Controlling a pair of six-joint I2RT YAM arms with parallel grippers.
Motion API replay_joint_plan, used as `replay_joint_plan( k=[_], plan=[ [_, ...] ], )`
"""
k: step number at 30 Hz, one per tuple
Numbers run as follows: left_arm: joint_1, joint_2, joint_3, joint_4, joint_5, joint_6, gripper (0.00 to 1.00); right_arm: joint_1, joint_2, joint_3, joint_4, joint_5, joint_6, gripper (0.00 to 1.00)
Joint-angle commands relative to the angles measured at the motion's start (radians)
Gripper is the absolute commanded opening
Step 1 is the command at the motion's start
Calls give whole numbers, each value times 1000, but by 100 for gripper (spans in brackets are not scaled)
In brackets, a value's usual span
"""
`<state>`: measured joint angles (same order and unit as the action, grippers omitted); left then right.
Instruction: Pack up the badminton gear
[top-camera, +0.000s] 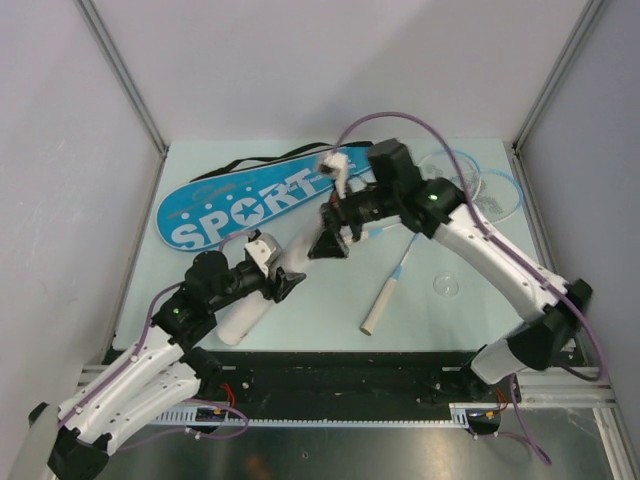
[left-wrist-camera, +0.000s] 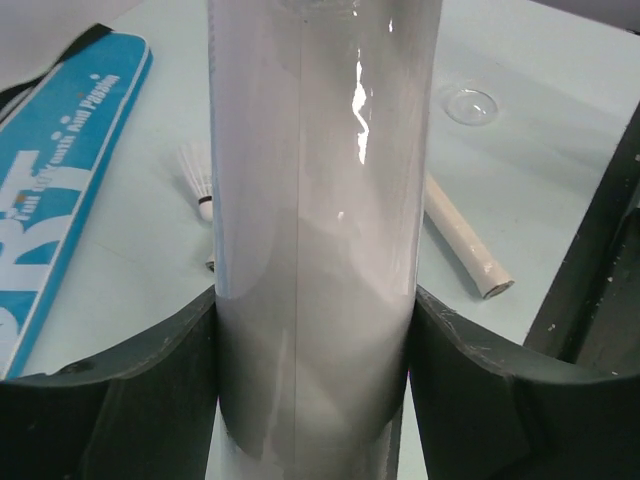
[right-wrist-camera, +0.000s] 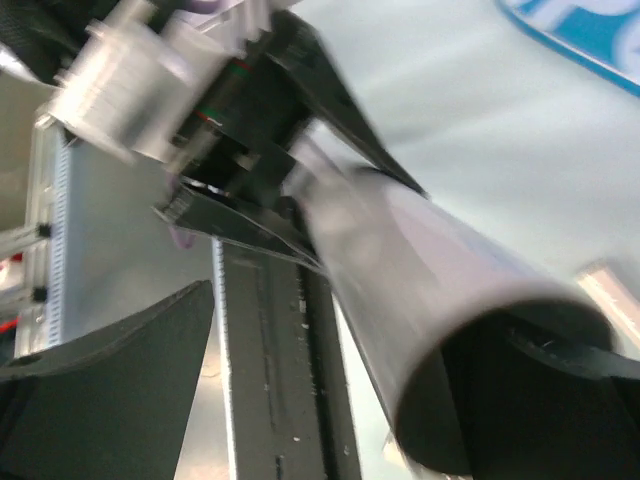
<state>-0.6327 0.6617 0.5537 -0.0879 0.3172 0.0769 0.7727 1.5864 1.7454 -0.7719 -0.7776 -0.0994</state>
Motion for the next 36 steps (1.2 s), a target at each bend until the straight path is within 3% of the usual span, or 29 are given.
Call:
replay_joint_plan(
  k=[1,4,7,12,16,17,18,21,23,27,36],
  plan=[
    [-10,-65,45,125,-191,49,31,-180,-250,-240,470,87,393,98],
    [-10,-88,35,122,-354,43,31,-256,-331,-302,574,113,439,99],
    [-10,-80,43,117,-397,61,30,-259,-359,-337,600,245,415,100],
    [-12,-85,41,106,-418,55,29,-289,-284,-369,710,219,420,100],
    [-10,-114,46,106,-477,63,29,-340,-73,-339,723,158,320,97],
    [-12,-120,45,106,-495,61,29,-348,-18,-299,692,158,285,92],
    [-10,-125,42,106,-498,58,29,-343,33,-258,578,159,163,89],
    [-10,-137,35,106,-486,54,29,-326,240,-95,395,187,31,79],
    [-10,-137,35,105,-486,55,29,-332,373,10,327,215,39,74],
    [-10,-137,35,106,-471,49,29,-358,504,72,333,186,92,71],
    [-10,-122,37,106,-455,50,29,-358,619,48,341,126,75,63]
  ],
)
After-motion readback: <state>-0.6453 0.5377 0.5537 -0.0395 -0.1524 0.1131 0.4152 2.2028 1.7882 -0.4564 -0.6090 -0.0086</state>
